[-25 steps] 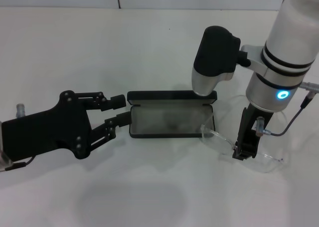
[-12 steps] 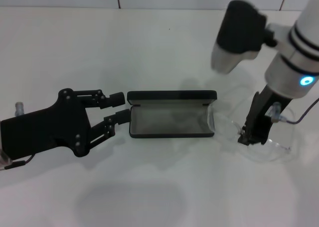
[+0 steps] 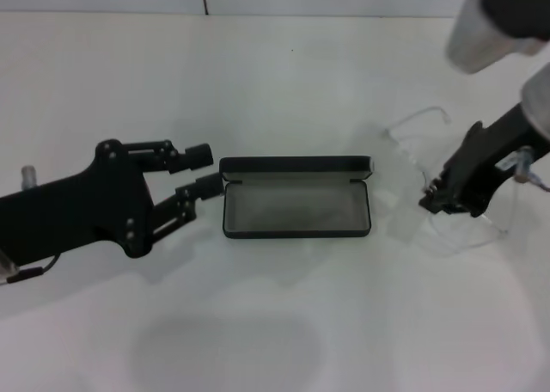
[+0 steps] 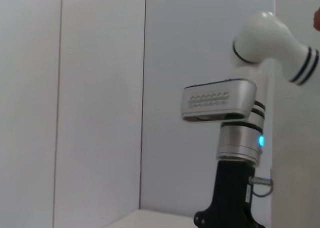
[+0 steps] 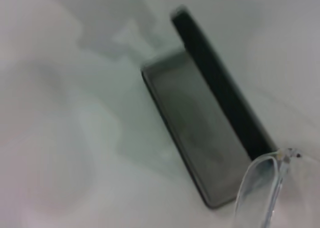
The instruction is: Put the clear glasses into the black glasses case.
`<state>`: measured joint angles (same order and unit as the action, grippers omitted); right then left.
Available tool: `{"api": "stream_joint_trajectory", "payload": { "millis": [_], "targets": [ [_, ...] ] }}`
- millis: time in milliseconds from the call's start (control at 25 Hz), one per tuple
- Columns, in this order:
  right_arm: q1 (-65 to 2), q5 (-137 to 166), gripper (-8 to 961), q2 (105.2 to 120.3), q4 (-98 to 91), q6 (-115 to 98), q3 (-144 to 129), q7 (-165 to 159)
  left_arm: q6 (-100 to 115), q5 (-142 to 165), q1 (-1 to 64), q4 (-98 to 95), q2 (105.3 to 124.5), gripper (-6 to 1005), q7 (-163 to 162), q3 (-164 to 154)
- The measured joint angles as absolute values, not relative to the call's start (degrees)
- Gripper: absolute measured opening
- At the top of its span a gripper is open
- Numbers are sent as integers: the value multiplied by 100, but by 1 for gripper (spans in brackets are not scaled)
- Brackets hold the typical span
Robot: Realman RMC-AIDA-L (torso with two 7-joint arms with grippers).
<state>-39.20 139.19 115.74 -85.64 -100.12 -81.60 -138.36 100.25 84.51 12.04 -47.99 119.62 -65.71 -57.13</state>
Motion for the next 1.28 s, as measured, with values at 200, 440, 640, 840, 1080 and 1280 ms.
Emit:
{"api": "stream_joint_trajectory", "payload": {
  "millis": [200, 440, 640, 840, 1080, 1280],
  "targets": [
    [-3065, 12301, 112, 11566, -8913, -9917, -7409, -12681, 10053, 7924, 1273, -4799, 11963, 272, -6595, -5765],
    [-2392, 10854, 111, 11550, -8555, -10032, -6974, -11219, 10058, 7371, 1487, -4824, 11968, 271, -6724, -5834],
    [-2109, 10171, 111, 11592, -7707, -10093, -7114, -9933, 10057, 7251, 1842, -4835, 11977, 270, -6734, -5857],
    [-2123, 9531, 111, 11581, -6781, -10246, -7163, -8655, 10025, 7145, 2254, -4809, 11980, 157, -6747, -6131],
    [-2167, 9233, 111, 11596, -6259, -10256, -7324, -7764, 9894, 7037, 2671, -4538, 11997, 65, -6727, -6546],
    [-2167, 8772, 112, 11600, -5941, -10235, -7482, -6904, 9829, 6951, 2815, -4105, 12001, 56, -6621, -6812]
  ]
}}
